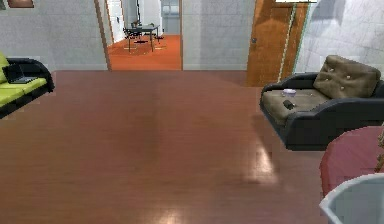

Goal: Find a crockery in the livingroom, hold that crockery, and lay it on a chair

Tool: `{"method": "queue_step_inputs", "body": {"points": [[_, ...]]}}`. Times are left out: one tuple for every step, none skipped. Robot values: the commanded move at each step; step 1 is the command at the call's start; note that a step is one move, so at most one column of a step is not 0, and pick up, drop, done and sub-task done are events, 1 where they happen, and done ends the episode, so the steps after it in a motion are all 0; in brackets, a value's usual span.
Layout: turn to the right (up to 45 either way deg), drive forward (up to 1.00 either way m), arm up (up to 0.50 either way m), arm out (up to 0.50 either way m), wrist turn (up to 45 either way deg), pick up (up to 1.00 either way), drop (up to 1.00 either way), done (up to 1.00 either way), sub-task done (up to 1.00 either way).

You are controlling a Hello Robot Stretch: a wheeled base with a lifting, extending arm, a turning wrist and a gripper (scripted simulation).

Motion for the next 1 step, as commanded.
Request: {"method": "queue_step_inputs", "body": {"points": [[0.0, 0.00, 0.00, -0.32, 0.0, 0.00, 0.00, 0.00, 0.00]]}}
